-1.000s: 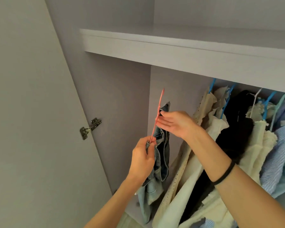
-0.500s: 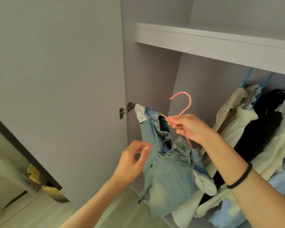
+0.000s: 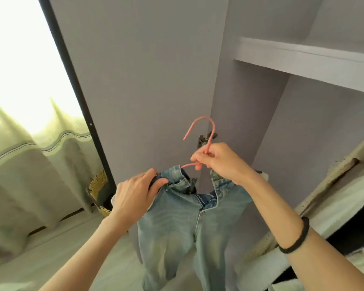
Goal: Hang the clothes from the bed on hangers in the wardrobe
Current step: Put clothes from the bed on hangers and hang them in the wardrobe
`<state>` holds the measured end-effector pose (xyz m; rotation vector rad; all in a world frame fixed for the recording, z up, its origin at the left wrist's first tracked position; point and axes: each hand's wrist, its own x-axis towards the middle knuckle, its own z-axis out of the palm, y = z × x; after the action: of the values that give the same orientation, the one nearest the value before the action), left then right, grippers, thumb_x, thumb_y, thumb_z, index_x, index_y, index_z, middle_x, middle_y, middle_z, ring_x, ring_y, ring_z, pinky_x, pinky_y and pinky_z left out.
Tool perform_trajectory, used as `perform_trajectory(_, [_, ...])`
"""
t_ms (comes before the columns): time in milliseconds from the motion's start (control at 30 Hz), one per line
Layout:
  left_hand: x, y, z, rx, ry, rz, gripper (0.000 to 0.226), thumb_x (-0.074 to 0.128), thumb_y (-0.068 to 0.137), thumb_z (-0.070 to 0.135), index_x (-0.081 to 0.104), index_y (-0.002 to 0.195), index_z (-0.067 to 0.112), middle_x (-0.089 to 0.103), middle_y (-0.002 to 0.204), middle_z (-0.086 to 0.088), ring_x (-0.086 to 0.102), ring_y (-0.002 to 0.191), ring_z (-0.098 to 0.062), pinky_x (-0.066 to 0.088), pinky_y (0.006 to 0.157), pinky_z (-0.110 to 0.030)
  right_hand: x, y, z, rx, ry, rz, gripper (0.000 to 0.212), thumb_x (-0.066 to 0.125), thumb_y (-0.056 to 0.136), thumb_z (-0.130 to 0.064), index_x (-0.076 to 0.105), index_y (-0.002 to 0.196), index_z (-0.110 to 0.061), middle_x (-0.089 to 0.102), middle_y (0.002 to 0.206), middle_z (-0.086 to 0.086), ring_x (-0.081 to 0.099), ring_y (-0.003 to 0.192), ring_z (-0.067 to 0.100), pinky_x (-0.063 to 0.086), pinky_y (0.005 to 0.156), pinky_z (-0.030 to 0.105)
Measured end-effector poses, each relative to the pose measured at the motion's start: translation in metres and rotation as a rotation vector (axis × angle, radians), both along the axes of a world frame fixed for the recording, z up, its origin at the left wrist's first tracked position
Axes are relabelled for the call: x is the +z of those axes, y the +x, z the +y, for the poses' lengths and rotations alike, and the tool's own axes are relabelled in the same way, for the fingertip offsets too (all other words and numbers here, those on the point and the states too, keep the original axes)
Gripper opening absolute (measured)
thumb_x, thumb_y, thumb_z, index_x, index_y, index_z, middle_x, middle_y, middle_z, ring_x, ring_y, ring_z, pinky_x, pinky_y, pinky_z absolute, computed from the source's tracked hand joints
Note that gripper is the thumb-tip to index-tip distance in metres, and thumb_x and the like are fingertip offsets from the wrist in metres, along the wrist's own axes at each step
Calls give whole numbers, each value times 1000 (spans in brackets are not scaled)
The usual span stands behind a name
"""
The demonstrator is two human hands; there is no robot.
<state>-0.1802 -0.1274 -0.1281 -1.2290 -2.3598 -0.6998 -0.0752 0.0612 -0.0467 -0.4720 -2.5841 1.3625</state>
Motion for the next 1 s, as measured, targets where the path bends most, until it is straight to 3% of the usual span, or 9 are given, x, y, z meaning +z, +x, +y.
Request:
perform_trajectory(100, [2, -1, -34, 170, 126, -37, 58, 22, 86, 71, 50, 67, 23, 36, 47, 17, 48, 38, -16, 20, 44, -9, -1, -29, -24, 82, 0, 61, 18, 51, 94, -21, 66, 86, -14, 68, 71, -3, 58, 66, 7, 45, 69, 21])
perform_trajectory(200, [1, 4, -68, 376, 213, -72, 50, 39, 76, 67, 59, 65, 23, 47, 43, 10, 55, 44, -22, 26, 46, -17, -9, -55, -49, 162, 18, 141, 25, 52, 94, -30, 67, 88, -11, 69, 77, -2, 59, 66, 5, 47, 73, 25])
perform_trajectory(367, [0, 34, -131, 732, 298, -100, 49, 44, 68, 69, 63, 62, 24, 46, 43, 12, 46, 46, -14, 27, 48, -15, -28, -75, -83, 365, 184, 274, 24, 49, 94, -36, 66, 95, -19, 60, 94, -11, 54, 86, 4, 40, 75, 13])
perform_trajectory(500, [-2, 71, -176, 965, 334, -65, 50, 43, 68, 68, 63, 63, 23, 55, 47, 5, 53, 49, -23, 31, 47, -23, -60, -83, -107, 505, 276, 328, 34, 50, 88, -41, 64, 107, -17, 55, 109, -10, 52, 108, 13, 40, 96, 34])
perform_trajectory(600, [-3, 104, -202, 1113, 372, -14, 52, 45, 69, 67, 63, 63, 18, 57, 49, 0, 57, 50, -27, 38, 49, -30, -72, -97, -138, 575, 288, 384, 36, 57, 89, -34, 58, 119, -15, 49, 129, 0, 42, 122, 18, 35, 103, 39])
perform_trajectory(733, [-3, 152, -236, 1325, 510, 2, 57, 48, 67, 70, 66, 70, 15, 61, 55, -1, 60, 56, -27, 46, 54, -36, -81, -108, -190, 712, 304, 514, 42, 56, 88, -38, 55, 121, -12, 62, 110, 5, 55, 104, 26, 37, 96, 38])
perform_trajectory(833, [2, 186, -257, 1459, 567, -4, 42, 58, 67, 65, 63, 70, 23, 62, 58, 6, 61, 60, -21, 49, 56, -36, -83, -107, -235, 741, 317, 644, 45, 49, 84, -47, 60, 109, -11, 64, 92, 5, 56, 86, 28, 40, 85, 41])
perform_trajectory(1000, [23, 228, -297, 1648, 628, 73, 32, 60, 68, 63, 57, 67, 31, 61, 59, 6, 59, 60, -21, 46, 56, -34, -59, -99, -320, 805, 230, 815, 42, 48, 85, -49, 63, 103, -14, 63, 85, 1, 51, 83, 21, 30, 83, 34])
